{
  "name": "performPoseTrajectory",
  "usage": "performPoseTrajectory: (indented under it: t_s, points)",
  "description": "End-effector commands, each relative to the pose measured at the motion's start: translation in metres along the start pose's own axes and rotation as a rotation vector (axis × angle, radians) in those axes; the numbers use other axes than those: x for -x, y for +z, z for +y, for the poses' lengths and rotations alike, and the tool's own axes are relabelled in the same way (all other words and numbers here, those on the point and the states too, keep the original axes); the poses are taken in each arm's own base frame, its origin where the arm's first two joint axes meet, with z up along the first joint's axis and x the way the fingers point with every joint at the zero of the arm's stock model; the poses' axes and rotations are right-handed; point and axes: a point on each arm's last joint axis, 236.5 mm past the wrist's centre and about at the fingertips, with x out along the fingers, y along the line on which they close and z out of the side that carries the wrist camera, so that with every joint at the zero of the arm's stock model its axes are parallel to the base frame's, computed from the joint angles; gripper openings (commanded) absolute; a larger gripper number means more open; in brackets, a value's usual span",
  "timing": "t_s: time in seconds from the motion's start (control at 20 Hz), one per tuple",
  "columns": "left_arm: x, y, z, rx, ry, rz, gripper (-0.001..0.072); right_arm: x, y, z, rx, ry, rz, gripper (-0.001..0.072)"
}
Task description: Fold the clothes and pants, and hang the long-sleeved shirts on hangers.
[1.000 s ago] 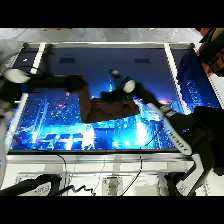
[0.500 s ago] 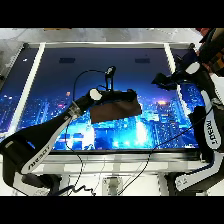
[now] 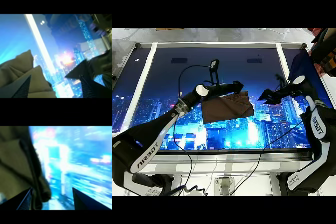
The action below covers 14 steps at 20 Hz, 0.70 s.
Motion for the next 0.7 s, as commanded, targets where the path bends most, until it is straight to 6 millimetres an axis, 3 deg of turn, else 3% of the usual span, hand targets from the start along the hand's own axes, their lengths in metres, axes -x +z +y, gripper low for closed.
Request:
performPoseTrajectory:
  t_s: [0.0, 0.15, 0.35, 0.4, 0.45, 0.5, 0.6, 0.65]
  points:
    - [0.011, 0.003, 0.014, 0.02, -0.008, 0.042, 0.0713, -0.04, -0.011, 0.034, 0.142, 0.134, 0.055, 0.0586]
    - [0.019, 0.002, 0.026, 0.038, -0.014, 0.079, 0.0713, -0.072, -0.005, 0.055, 0.205, 0.098, 0.033, 0.0588]
    - [0.027, 0.009, 0.042, 0.056, -0.002, 0.082, 0.0713, -0.109, -0.029, 0.083, 0.279, 0.089, 0.11, 0.0569]
    - [0.03, 0.012, 0.048, 0.062, 0.002, 0.081, 0.0713, -0.115, -0.03, 0.09, 0.311, 0.086, 0.108, 0.0424]
    - [0.034, 0.015, 0.052, 0.068, 0.003, 0.083, 0.0709, -0.118, -0.028, 0.095, 0.326, 0.079, 0.093, 0.0179]
    - [0.04, 0.017, 0.055, 0.068, 0.001, 0.091, 0.0708, -0.118, -0.023, 0.101, 0.342, 0.074, 0.07, 0.0019]
    - [0.059, 0.022, 0.06, 0.024, 0.009, 0.119, 0.0707, -0.102, -0.006, 0.116, 0.367, 0.075, 0.016, 0.0018]
    - [0.074, 0.025, 0.061, -0.016, 0.02, 0.136, 0.0706, -0.084, 0.006, 0.126, 0.369, 0.078, -0.026, 0.0017]
